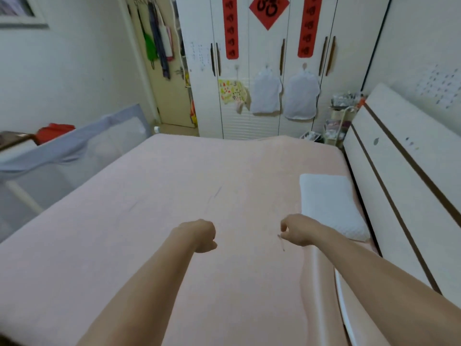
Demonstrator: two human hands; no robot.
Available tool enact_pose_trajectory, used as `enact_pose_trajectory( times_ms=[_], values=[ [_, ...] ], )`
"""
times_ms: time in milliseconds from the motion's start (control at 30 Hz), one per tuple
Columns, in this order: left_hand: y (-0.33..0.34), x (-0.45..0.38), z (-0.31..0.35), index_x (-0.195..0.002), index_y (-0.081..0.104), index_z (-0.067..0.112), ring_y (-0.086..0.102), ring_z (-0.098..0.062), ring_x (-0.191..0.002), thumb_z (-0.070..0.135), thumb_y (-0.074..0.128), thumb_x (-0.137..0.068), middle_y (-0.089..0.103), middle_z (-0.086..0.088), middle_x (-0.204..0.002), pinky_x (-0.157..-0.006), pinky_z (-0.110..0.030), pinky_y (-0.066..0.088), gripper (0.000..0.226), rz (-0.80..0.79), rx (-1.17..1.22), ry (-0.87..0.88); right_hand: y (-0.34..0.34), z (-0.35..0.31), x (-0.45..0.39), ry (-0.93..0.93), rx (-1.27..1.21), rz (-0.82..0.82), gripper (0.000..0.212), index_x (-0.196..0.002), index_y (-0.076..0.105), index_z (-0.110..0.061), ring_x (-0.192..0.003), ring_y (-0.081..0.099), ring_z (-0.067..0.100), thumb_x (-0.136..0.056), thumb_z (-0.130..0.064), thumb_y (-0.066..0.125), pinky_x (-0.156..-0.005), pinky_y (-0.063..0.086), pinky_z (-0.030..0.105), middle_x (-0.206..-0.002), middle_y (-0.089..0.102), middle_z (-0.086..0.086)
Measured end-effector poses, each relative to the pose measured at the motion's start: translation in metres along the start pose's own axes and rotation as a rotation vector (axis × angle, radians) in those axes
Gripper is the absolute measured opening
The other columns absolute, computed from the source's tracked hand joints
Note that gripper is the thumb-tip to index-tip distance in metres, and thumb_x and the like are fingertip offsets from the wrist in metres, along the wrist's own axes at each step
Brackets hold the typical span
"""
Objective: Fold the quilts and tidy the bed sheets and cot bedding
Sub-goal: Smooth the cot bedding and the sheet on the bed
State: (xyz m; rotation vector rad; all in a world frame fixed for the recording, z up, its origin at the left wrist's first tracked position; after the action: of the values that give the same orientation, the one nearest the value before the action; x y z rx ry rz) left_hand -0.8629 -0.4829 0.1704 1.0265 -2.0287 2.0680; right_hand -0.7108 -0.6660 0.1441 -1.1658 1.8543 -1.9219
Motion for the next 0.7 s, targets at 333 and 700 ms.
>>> enact_pose_trajectory(
  times_ms=[333, 700],
  values=[
    [-0.045, 0.091, -0.152, -0.134, 0.054, 0.019, 0.049, -0.026, -0.125, 0.040, 0.049, -0.097, 0.048, -0.005, -0.139, -0.105, -0.040, 0.041, 0.043, 0.127, -0.002, -0.140, -0.071, -0.154, 0.022, -0.085, 0.091, 0.123, 0.031, -0.119, 0.061, -0.012, -0.111, 0.057, 0.026, -0.097, -0.026, 0.046, -0.093, 0.048, 0.036, -0.125, 0.058, 0.007],
    [-0.041, 0.144, -0.231, -0.131, 0.057, 0.017, 0.050, -0.026, -0.123, 0.041, 0.052, -0.095, 0.053, -0.005, -0.135, -0.103, -0.038, 0.041, 0.043, 0.147, 0.034, -0.277, -0.088, -0.241, 0.028, -0.209, 0.144, 0.133, 0.031, -0.120, 0.062, -0.012, -0.113, 0.056, 0.026, -0.096, -0.026, 0.048, -0.093, 0.047, 0.034, -0.127, 0.058, 0.007]
  ],
)
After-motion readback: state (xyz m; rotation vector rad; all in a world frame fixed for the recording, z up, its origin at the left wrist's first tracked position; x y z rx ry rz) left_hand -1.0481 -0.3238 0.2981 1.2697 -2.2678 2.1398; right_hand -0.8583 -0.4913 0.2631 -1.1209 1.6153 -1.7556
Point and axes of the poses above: each hand's wrist, its own x-axis away from the middle knuckle, its own y-axis out of the palm, z = x × y, the point moved 6 cm from there along -x, towards the middle knuckle
